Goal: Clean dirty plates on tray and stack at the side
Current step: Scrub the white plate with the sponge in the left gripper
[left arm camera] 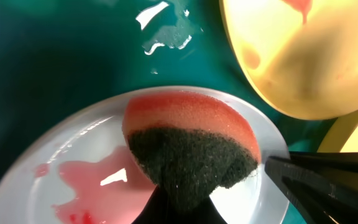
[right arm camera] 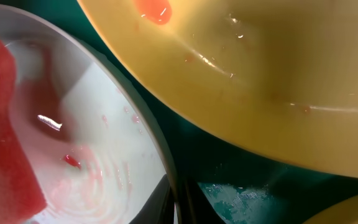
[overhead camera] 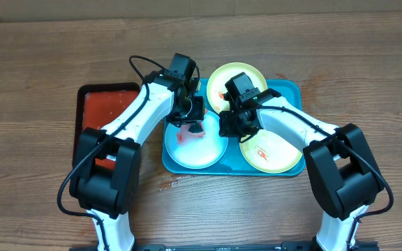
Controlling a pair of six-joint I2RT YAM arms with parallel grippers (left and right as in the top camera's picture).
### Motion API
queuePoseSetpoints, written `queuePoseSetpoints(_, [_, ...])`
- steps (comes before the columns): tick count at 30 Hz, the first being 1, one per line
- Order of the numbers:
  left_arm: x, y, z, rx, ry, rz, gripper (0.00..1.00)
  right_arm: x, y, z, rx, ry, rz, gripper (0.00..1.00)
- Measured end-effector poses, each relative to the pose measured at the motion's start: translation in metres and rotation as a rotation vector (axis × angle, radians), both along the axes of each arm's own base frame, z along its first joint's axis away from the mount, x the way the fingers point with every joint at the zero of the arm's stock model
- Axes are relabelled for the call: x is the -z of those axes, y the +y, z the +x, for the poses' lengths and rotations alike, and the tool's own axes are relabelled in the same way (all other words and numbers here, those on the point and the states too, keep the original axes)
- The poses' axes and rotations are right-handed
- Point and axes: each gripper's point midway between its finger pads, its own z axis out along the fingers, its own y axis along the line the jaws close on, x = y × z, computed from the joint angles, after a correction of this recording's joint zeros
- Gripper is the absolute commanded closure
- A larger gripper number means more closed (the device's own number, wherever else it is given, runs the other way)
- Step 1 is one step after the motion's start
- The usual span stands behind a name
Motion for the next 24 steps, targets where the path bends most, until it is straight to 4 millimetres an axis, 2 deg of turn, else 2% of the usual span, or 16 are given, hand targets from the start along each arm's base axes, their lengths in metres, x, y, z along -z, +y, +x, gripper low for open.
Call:
queuePoseSetpoints(8, [0.028,-0.006,-0.017,0.029,0.064,-0.024,0.96,-0.001,0.002,0.003,0.000,-0.013,0.008,0.93])
queuePoseSetpoints(16, [0.027,-0.021,-0.023,0.170,0.034,-0.066,0.96,-0.003,0.005,0.007,-0.002,-0.029,0.028,0.93])
queuePoseSetpoints(20, [0.031,-0.023,-0.027,0.192,0.011,0.016,0.96,-0.003,0.005,0.007,-0.002,-0.027,0.028,0.93])
queuePoseSetpoints(24, [0.035,-0.017,-0.026,0.125,-0.011,0.149,0.96,-0.001,0.005,0.006,-0.002,-0.023,0.027,0.93])
